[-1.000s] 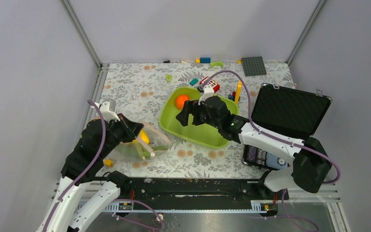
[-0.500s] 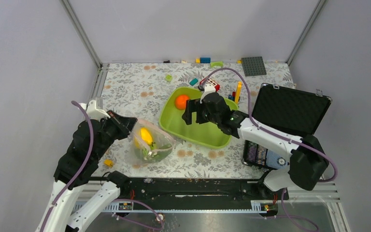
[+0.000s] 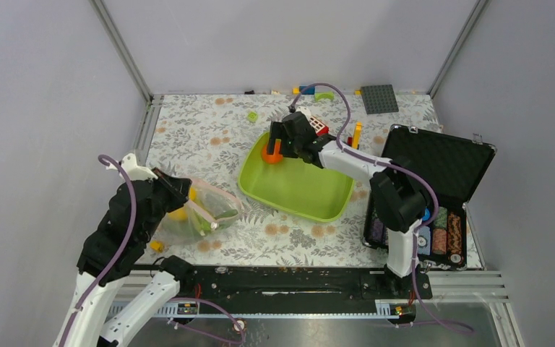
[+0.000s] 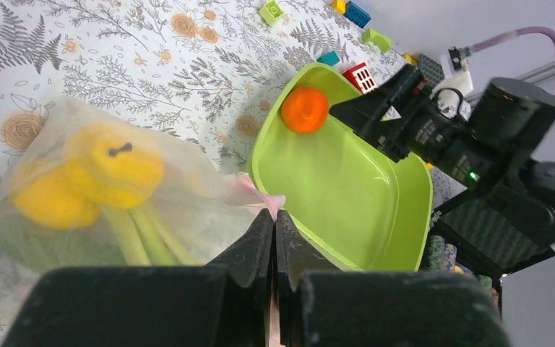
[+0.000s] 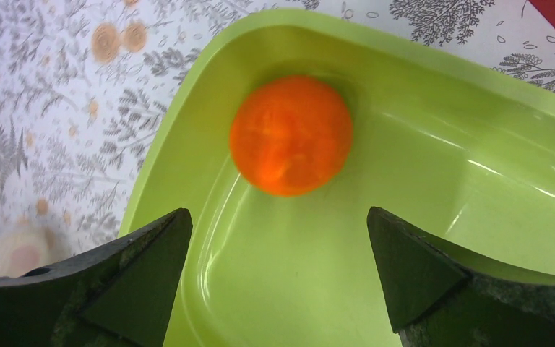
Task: Place the food in the zip-top bag and seal the zipper
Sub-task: Pick up the fake fruit from the bin.
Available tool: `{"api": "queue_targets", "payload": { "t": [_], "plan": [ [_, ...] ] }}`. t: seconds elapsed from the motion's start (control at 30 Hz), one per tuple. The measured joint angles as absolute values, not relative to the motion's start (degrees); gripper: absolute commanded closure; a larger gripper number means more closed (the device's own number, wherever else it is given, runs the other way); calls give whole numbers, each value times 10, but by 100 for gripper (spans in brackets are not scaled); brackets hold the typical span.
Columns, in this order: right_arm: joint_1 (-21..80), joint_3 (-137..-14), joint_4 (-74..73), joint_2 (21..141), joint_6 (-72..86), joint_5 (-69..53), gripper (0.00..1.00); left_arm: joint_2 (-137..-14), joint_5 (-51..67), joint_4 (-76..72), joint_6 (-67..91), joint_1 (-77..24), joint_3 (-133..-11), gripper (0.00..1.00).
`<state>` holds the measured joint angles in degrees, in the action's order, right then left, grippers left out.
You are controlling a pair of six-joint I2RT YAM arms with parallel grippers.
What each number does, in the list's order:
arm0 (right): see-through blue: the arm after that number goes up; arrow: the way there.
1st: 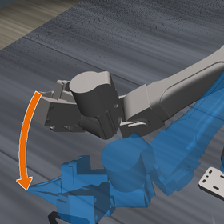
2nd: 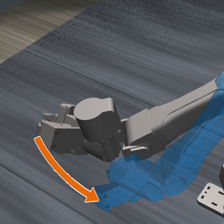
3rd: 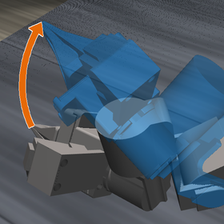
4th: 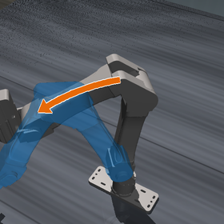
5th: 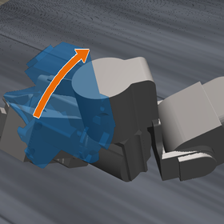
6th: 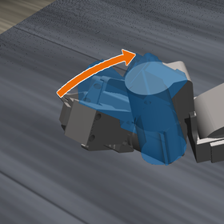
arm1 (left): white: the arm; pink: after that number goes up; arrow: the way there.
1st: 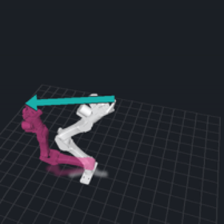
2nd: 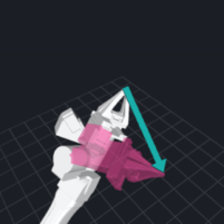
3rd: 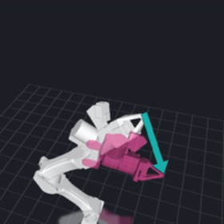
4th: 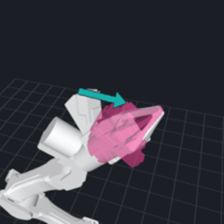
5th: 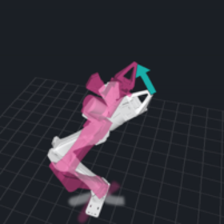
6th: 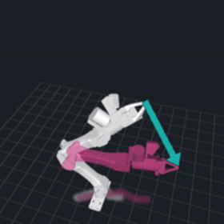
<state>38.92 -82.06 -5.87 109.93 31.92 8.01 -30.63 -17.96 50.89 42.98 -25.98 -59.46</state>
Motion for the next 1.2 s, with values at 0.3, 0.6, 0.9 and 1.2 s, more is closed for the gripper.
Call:
{"api": "queue_targets", "payload": {
  "t": [0.3, 0.6, 0.9, 1.2],
  "plan": [
    [381, -891, -44, 1202, 406, 100, 0, -277, -156, 478, 389, -260, -570, 100],
    [378, -898, 10, 1253, 486, 100, 0, -273, -147, 452, 373, -259, -547, 100],
    [377, -898, 37, 1272, 533, 100, 1, -274, -134, 439, 369, -246, -540, 100],
    [377, -884, 68, 1274, 563, 100, 16, -275, -123, 436, 366, -240, -538, 100]
  ]
}}
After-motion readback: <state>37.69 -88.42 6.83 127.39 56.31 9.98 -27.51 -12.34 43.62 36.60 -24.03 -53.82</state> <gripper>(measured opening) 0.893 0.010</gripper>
